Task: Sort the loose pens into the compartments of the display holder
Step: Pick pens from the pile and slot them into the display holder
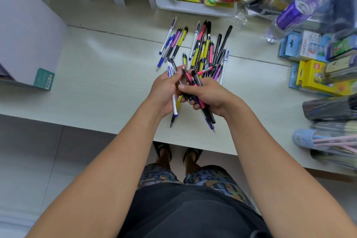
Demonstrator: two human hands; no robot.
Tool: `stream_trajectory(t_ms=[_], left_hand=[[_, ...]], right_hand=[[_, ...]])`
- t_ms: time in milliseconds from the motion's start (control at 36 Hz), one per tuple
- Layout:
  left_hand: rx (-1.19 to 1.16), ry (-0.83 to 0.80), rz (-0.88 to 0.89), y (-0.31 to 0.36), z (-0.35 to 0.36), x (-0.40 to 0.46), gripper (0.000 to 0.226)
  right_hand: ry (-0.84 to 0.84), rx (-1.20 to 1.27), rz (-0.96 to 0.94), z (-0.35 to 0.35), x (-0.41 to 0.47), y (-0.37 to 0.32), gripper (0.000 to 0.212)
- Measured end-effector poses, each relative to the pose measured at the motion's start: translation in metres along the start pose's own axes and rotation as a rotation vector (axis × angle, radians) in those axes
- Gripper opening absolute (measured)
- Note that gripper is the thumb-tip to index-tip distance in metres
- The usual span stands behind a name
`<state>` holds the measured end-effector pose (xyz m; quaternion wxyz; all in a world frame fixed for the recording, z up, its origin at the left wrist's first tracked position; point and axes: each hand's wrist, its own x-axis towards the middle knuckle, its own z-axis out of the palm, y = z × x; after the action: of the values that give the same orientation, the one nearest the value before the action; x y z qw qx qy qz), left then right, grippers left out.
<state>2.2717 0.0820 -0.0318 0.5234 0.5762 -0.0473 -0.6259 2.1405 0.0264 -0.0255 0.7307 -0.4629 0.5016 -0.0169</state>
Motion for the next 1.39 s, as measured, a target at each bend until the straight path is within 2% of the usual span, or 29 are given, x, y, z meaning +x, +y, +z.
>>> stream_trajectory(t_ms=[111,250,333,417,500,583,694,806,917,1056,1167,1222,1250,1306,1389], left_hand=[[-0.124,0.094,0.025,0.005,-0.002,0.002,0.014],[0.085,0.064,0.02,0.01,0.001,-0.009,0.016],[0.183,0.032,0.007,0.009,0.004,-0.02,0.022],[0.233,0.002,0.024,0.007,0.008,-0.032,0.023],[0.28,-0.051,0.052,0.01,0.007,-0.048,0.024],[0.323,-0.048,0.125,0.011,-0.003,-0.06,0.024],[0.302,0.077,0.164,0.005,-0.027,-0.07,0.013],[0.27,0.163,0.196,0.002,-0.056,-0.087,0.024],[0.249,0.111,0.237,0.002,-0.084,-0.107,0.015],[0.243,0.022,0.223,0.017,-0.128,-0.127,0.022],[0.228,-0.037,0.239,0.031,-0.166,-0.139,0.013],[0.195,-0.047,0.236,0.04,-0.19,-0.144,0.012],[0.182,-0.054,0.234,0.044,-0.202,-0.148,0.012],[0.175,-0.069,0.23,0.054,-0.234,-0.156,0.013],[0.13,-0.038,0.241,0.067,-0.261,-0.168,0.015]], right_hand=[[0.189,0.137,-0.075,-0.004,-0.002,-0.003,0.021],[0.365,0.438,-0.136,0.003,0.001,-0.015,0.029],[0.429,0.45,-0.181,0.014,0.006,-0.023,0.03],[0.484,0.341,-0.174,0.025,0.01,-0.029,0.03],[0.435,0.272,-0.173,0.033,0.01,-0.033,0.029],[0.3,0.169,-0.154,0.043,0.009,-0.034,0.031],[0.14,0.171,-0.138,0.069,0.013,-0.033,0.03],[0.045,0.134,-0.107,0.103,0.013,-0.031,0.028],[-0.066,0.034,-0.088,0.133,0.011,-0.031,0.042],[-0.206,-0.037,-0.094,0.168,0.001,-0.043,0.039],[-0.131,0.058,-0.204,0.212,0.003,-0.054,0.026],[0.014,0.093,-0.363,0.235,0.007,-0.06,0.034],[0.073,0.051,-0.449,0.246,0.007,-0.065,0.037],[0.134,-0.049,-0.574,0.277,0.006,-0.073,0.028],[0.161,-0.197,-0.633,0.306,0.009,-0.076,0.019]])
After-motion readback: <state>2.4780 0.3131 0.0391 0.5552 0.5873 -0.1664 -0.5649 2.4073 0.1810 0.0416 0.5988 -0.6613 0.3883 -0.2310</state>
